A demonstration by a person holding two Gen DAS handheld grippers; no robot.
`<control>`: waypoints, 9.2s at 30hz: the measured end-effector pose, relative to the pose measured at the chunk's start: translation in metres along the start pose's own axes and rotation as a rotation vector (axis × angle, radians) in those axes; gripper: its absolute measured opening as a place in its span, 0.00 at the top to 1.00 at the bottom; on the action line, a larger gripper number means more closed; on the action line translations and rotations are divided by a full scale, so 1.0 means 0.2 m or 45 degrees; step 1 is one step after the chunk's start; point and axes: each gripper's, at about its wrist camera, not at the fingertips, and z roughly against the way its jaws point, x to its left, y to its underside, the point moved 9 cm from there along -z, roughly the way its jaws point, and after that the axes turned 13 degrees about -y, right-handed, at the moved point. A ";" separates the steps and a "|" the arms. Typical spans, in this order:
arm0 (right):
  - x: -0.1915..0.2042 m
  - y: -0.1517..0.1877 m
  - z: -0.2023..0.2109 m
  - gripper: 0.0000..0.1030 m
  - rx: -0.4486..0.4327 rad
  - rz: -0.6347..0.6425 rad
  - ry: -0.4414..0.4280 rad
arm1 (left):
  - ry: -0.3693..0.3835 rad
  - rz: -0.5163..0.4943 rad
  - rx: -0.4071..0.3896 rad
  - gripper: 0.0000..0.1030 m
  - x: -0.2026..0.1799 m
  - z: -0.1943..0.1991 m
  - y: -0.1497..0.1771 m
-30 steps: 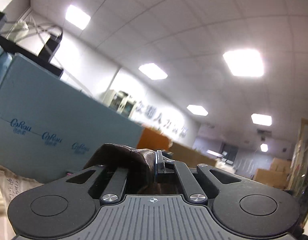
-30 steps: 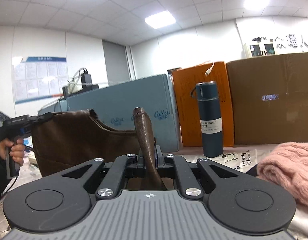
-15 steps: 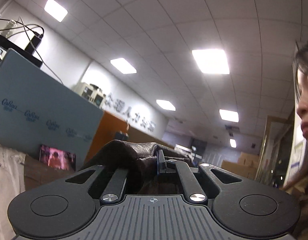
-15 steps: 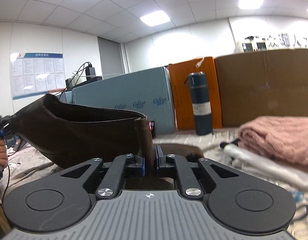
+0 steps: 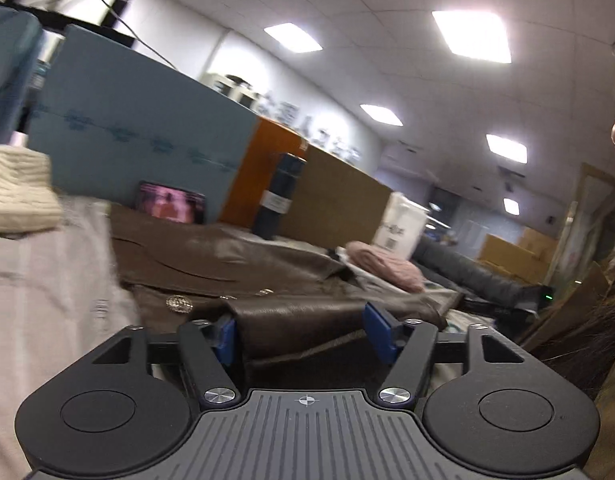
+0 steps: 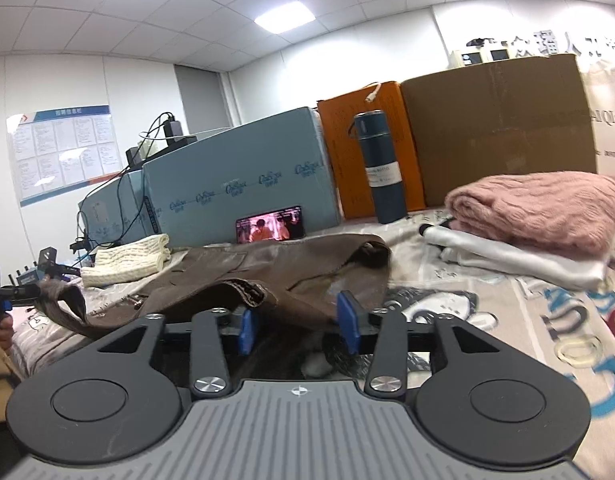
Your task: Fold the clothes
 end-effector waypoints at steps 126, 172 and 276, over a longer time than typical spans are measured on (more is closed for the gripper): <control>0.35 0.36 -0.49 0.01 0.709 0.821 0.018 | -0.221 -1.326 0.279 0.14 -0.46 -0.12 0.48; -0.32 -0.35 -1.18 0.96 0.508 0.843 0.074 | -0.333 -1.085 0.154 0.92 0.19 -1.15 -0.35; -0.42 -0.22 -0.45 0.95 -0.531 -0.904 0.403 | -0.528 -0.444 0.283 0.02 0.17 -0.94 -0.03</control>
